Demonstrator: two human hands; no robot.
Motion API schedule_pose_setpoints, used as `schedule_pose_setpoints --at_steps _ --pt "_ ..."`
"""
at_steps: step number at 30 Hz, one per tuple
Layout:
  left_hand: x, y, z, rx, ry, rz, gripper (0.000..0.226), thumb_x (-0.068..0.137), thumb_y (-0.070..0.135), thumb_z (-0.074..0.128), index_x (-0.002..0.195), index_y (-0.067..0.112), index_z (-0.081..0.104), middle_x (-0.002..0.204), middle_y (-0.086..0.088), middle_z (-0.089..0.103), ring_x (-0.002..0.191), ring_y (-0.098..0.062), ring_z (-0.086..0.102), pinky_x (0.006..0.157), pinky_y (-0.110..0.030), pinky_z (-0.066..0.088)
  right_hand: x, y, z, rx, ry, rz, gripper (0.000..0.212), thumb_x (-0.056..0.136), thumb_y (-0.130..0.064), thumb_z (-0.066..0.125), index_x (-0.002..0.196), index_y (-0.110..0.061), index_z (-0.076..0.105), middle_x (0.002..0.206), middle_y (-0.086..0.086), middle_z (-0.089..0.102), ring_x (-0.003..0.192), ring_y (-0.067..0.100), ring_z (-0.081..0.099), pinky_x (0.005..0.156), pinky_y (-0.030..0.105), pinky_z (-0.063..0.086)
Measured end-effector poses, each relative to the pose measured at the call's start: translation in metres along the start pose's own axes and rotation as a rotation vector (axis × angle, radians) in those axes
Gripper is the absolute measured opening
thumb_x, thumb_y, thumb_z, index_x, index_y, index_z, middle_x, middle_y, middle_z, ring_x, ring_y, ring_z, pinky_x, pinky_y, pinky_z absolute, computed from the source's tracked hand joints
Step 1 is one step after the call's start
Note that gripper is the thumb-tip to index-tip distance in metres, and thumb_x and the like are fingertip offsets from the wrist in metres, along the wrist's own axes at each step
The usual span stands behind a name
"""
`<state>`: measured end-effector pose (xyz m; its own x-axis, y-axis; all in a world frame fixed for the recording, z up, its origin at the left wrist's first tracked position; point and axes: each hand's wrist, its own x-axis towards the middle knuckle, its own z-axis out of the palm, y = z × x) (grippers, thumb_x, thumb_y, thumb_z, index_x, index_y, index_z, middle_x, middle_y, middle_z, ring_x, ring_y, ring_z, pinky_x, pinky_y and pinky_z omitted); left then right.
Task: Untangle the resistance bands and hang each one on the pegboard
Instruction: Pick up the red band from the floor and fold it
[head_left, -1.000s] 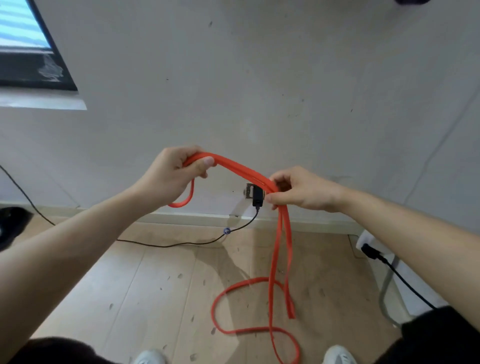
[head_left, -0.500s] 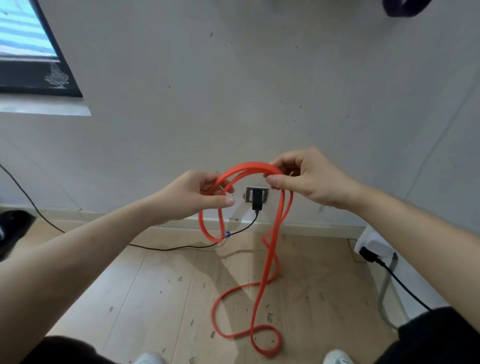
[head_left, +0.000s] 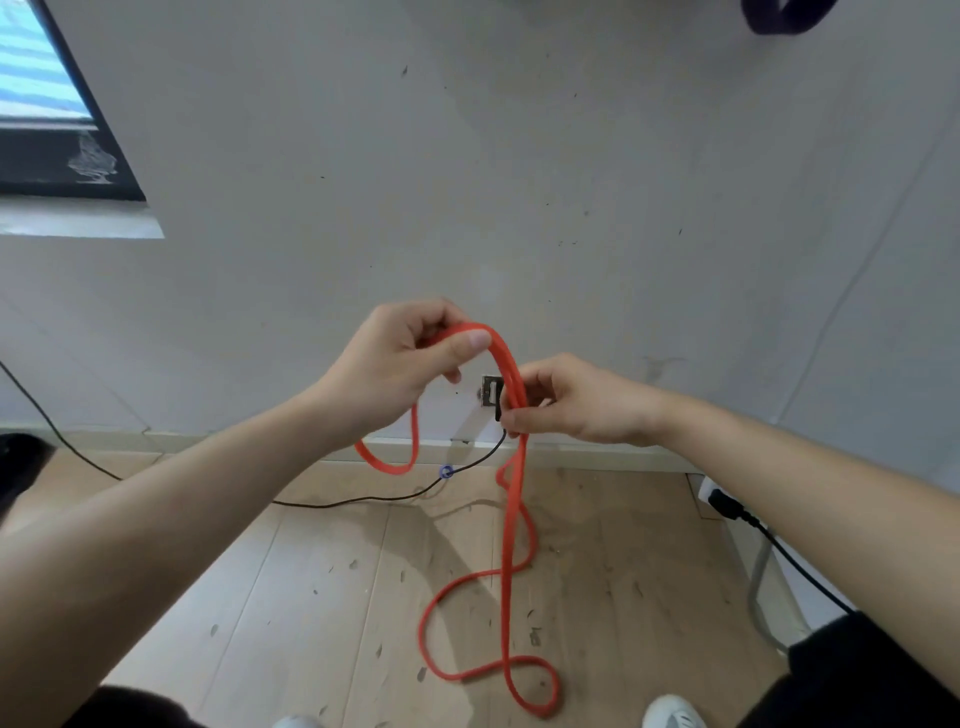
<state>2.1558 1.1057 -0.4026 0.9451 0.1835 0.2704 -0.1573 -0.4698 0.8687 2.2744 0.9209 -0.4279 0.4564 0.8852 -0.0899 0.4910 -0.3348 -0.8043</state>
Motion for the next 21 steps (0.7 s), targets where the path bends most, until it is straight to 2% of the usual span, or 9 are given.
schedule_pose_setpoints --at_steps 5,8,11,13,15,17,18,21 --pt "-0.001 -0.008 -0.022 0.003 0.193 0.001 0.018 0.095 0.030 0.067 0.095 0.012 0.072 0.073 -0.009 0.066 0.072 -0.022 0.062 0.084 -0.055 0.053 0.004 0.012 -0.005 -0.012 -0.009 0.099 0.015 0.094 -0.013 0.065 0.096 0.002 0.066 0.087 0.010 0.073 0.078 0.011 0.069 0.067 0.017 0.050" --pt "0.000 -0.012 -0.028 0.021 0.242 0.003 0.017 0.096 0.029 0.066 0.097 0.013 0.073 0.077 -0.015 0.068 0.073 -0.018 0.065 0.083 -0.051 0.055 0.005 0.012 -0.008 -0.047 -0.032 0.120 0.010 0.092 -0.011 0.067 0.086 -0.003 0.067 0.076 0.001 0.069 0.073 0.009 0.067 0.069 0.017 0.050" --pt "0.000 -0.021 -0.036 0.057 0.239 -0.020 0.015 0.097 0.028 0.064 0.095 0.015 0.072 0.072 -0.006 0.066 0.071 -0.018 0.064 0.078 -0.043 0.054 0.002 0.005 -0.020 -0.095 0.017 0.091 0.010 0.090 -0.014 0.070 0.080 -0.015 0.070 0.071 -0.007 0.070 0.070 0.007 0.068 0.069 0.018 0.052" --pt "0.000 -0.030 -0.043 0.092 0.208 -0.070 0.018 0.097 0.030 0.063 0.097 0.015 0.072 0.074 -0.004 0.067 0.074 -0.024 0.064 0.081 -0.046 0.055 -0.001 0.002 -0.030 -0.096 0.122 0.057 0.005 0.089 -0.015 0.071 0.087 -0.011 0.073 0.077 0.002 0.073 0.076 0.018 0.072 0.075 0.027 0.058" --pt "-0.002 -0.039 -0.049 0.105 0.139 -0.127 0.017 0.097 0.030 0.063 0.098 0.015 0.072 0.077 -0.003 0.068 0.075 -0.015 0.065 0.079 -0.040 0.054 -0.006 -0.004 -0.038 -0.078 0.210 0.011 0.008 0.089 -0.013 0.071 0.095 -0.007 0.073 0.083 0.012 0.074 0.081 0.025 0.072 0.077 0.032 0.060" --pt "-0.006 -0.044 -0.049 0.114 0.033 -0.170 0.015 0.095 0.030 0.064 0.097 0.018 0.072 0.078 -0.002 0.069 0.075 -0.008 0.066 0.078 -0.028 0.050 -0.012 -0.011 -0.042 -0.014 0.262 -0.038 0.008 0.090 -0.009 0.070 0.097 -0.006 0.073 0.080 0.010 0.073 0.075 0.017 0.071 0.070 0.023 0.056" --pt "-0.007 -0.045 -0.047 0.118 -0.014 -0.187 0.015 0.093 0.031 0.066 0.097 0.019 0.073 0.078 -0.002 0.071 0.076 -0.008 0.067 0.079 -0.026 0.050 -0.015 -0.015 -0.044 0.011 0.281 -0.059 0.007 0.089 -0.008 0.070 0.096 -0.007 0.073 0.078 0.008 0.073 0.073 0.012 0.070 0.068 0.019 0.054" --pt "-0.009 -0.041 -0.037 0.117 -0.110 -0.232 0.026 0.082 0.041 0.074 0.097 0.020 0.075 0.087 -0.007 0.075 0.085 -0.021 0.071 0.083 -0.034 0.052 -0.019 -0.024 -0.043 0.046 0.281 -0.101 0.005 0.090 -0.006 0.069 0.093 -0.007 0.072 0.077 0.007 0.072 0.070 0.008 0.068 0.068 0.018 0.053"
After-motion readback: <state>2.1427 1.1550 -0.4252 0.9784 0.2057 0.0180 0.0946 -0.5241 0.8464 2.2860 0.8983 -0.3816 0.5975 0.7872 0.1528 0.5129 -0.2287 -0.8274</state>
